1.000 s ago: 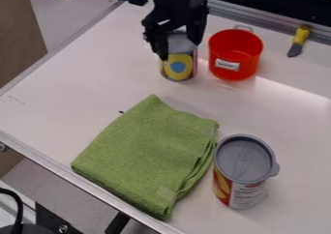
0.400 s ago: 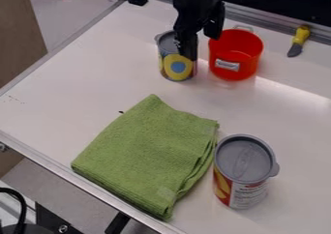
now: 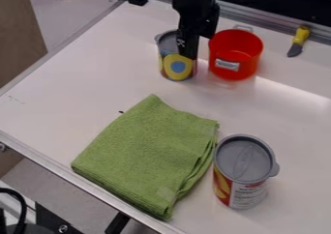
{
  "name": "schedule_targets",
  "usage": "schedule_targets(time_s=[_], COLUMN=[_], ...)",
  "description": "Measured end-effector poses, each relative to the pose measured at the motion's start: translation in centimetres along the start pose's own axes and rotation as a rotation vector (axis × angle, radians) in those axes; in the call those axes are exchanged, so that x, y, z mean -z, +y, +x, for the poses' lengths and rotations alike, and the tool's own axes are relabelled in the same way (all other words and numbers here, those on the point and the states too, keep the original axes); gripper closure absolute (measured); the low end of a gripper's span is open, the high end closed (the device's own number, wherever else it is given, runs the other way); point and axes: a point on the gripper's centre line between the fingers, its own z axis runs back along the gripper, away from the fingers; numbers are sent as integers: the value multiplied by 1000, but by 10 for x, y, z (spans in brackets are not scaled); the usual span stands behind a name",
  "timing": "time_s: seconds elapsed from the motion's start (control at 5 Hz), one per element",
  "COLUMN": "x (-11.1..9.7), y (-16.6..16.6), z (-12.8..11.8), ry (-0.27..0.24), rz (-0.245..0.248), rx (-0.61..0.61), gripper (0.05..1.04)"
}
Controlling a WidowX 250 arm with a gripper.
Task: Moved to the side
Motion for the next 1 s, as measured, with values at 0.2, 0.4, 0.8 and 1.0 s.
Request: schedule_targets(time_s=[0.2, 0.4, 0.8, 1.0], x=[6, 7, 10, 19], y=[-3, -5, -11, -6], z=[1, 2, 1, 2], ry=[4, 37, 44, 31], rz=[-2, -10, -50, -11], rx=[-50, -70, -50, -67], gripper=[84, 84, 84, 84])
